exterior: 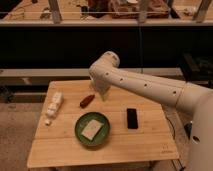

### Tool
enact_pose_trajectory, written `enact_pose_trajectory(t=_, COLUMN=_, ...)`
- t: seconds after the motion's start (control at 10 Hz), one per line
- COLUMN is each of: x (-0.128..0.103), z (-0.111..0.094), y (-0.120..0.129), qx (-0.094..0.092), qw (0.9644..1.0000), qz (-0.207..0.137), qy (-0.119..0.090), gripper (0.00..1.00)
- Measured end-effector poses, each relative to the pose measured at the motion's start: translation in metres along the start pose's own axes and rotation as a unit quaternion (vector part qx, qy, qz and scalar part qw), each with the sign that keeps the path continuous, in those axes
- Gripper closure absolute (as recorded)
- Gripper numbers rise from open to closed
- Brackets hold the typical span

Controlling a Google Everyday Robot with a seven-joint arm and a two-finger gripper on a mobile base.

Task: Drag the pepper across the table

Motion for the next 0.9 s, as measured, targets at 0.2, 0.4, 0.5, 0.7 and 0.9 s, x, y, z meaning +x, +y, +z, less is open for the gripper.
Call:
enact_pose_trajectory(t=0.2, x=0.004, z=-0.004, y=-0.002, qx=0.001, qw=0.9999, qz=-0.008, qy=-0.01, gripper=0.35)
enact_pose_trajectory(t=0.4, x=0.022, z=-0.004, y=-0.013, qx=0.003, qw=0.9985, qz=-0.017, qy=-0.053, gripper=0.35)
enact_pose_trajectory(t=0.5, x=0.036, z=-0.001, y=-0.026, qx=0.005, qw=0.9963, qz=-0.024, qy=-0.082, gripper=0.35)
enact_pose_trajectory(t=0.7, x=0.049, z=0.004, y=-0.039, qx=0.007, qw=0.9924, qz=-0.033, qy=-0.118, gripper=0.35)
enact_pose_trajectory(t=0.9, x=0.047, z=0.008, y=-0.047, qx=0.011, qw=0.9901, qz=-0.045, qy=-0.133, gripper=0.35)
